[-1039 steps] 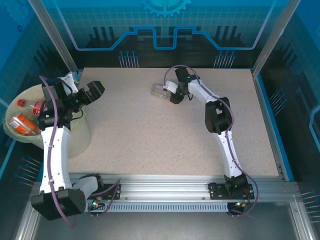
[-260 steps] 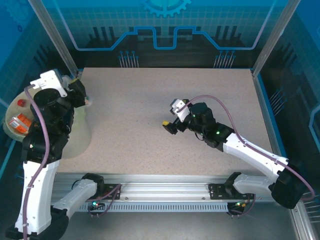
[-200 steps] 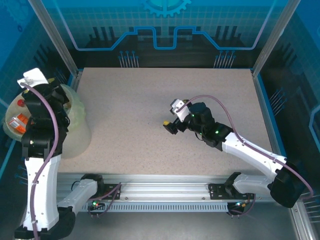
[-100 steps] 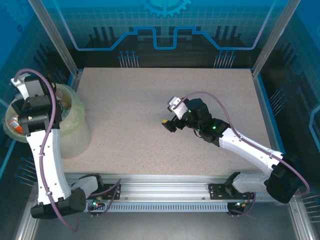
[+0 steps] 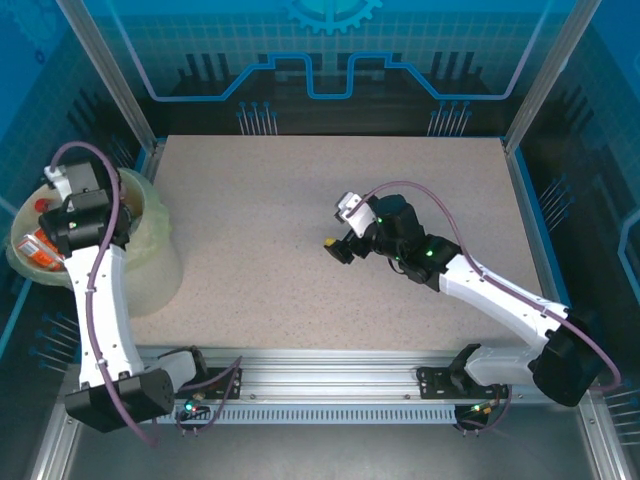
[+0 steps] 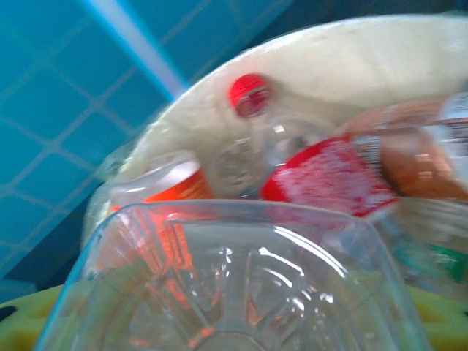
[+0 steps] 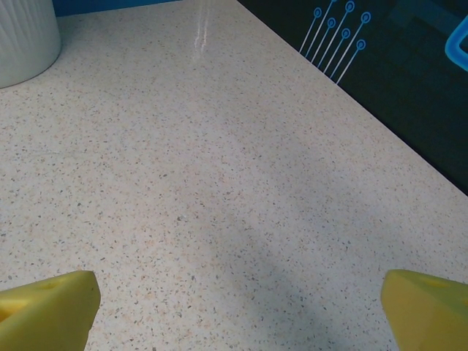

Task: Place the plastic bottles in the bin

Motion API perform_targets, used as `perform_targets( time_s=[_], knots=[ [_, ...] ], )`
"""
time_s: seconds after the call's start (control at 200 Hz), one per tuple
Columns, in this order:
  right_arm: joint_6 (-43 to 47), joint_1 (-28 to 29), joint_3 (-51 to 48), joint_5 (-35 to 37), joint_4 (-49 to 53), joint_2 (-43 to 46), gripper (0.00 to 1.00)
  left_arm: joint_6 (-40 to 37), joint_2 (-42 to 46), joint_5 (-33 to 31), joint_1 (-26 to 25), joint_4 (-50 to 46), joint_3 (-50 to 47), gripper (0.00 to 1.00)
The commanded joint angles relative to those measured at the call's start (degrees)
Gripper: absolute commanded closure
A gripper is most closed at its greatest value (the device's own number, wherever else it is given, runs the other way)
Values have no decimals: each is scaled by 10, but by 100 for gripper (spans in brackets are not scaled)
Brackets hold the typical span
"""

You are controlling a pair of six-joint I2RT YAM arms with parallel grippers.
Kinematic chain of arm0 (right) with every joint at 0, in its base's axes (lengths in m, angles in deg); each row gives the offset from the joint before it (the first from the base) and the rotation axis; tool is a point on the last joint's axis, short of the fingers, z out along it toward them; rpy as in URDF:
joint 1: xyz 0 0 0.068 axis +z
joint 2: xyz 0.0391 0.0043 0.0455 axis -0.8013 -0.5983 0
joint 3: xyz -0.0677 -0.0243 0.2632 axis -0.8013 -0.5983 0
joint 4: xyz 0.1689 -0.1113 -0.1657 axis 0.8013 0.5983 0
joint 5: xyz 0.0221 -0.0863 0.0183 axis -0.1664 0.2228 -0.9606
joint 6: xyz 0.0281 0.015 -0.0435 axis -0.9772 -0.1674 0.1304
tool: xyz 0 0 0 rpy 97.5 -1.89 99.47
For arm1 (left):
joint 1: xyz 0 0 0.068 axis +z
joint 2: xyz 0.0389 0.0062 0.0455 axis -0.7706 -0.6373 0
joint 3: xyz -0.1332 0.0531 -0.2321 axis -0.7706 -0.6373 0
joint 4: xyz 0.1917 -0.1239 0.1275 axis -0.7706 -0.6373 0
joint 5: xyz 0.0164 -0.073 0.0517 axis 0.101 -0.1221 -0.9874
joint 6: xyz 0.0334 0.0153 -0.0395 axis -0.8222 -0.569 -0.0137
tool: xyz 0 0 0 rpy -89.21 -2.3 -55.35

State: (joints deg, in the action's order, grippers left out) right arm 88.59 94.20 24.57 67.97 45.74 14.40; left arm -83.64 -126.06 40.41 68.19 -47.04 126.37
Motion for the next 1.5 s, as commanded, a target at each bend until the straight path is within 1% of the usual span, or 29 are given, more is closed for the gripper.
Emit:
perform_targets(
  time_s=[0.0, 0.055, 0.13, 0.18, 0.27, 0.345, 0.425, 0.47, 0.525, 0.57, 0.64, 0.715, 0.81, 0.925, 1.031, 1.181, 1.256, 1.351, 1.496],
  knots=[
    [2, -8, -7, 8, 3, 16, 0, -63, 17, 20, -76, 49, -19, 27],
    [-1, -9, -6, 8, 2, 15, 0, -58, 10, 36, -97, 33, -16, 18],
    [-4, -10, -4, 6, 3, 13, 0, -37, -7, 60, -100, -8, 7, 6],
    [-4, -9, -2, 6, 7, 11, 0, -25, -18, 67, -101, -29, 26, 2],
    [-5, -9, 3, 10, 13, 10, 0, -3, -21, 77, -101, -49, 52, 1],
    [-7, -10, 3, 10, 14, 11, 0, 10, -10, 126, -101, -47, 62, 1],
    [-10, -9, 2, 10, 15, 9, 0, 27, 4, 191, -100, -39, 66, 1],
    [-11, -9, 2, 10, 16, 8, 0, 40, 9, 202, -100, -36, 68, 3],
    [-10, -8, 3, 11, 18, 7, 0, 64, 5, 180, -93, -44, 73, 10],
    [-9, -9, 5, 12, 23, 6, 0, 84, 0, 170, -74, -53, 77, 17],
    [-8, -8, 7, 13, 29, 6, 0, 105, -2, 193, -25, -60, 69, 27],
    [-7, -8, 5, 16, 30, 7, 0, 111, 8, 214, 7, -59, 48, 34],
    [-6, -8, 4, 20, 27, 5, 0, 114, 15, 224, 14, -62, 21, 37],
    [-10, -7, 6, 16, 26, 1, 0, 139, 24, 235, 15, -47, -24, 40],
    [-10, -6, 8, 15, 30, -1, 0, 152, 16, 252, 15, -41, -28, 44],
    [-9, -5, 8, 23, 37, 1, 0, 161, 14, 252, 15, -38, -14, 44],
    [-10, -5, 9, 24, 37, 2, 0, 160, 22, 246, 15, -42, 7, 35],
    [-16, -5, 8, 26, 35, 6, 0, 154, 35, 247, 16, -46, 44, 29],
    [-33, -5, 3, 25, 26, 23, 0, 157, 66, 305, 14, -34, 72, 27]
  ],
)
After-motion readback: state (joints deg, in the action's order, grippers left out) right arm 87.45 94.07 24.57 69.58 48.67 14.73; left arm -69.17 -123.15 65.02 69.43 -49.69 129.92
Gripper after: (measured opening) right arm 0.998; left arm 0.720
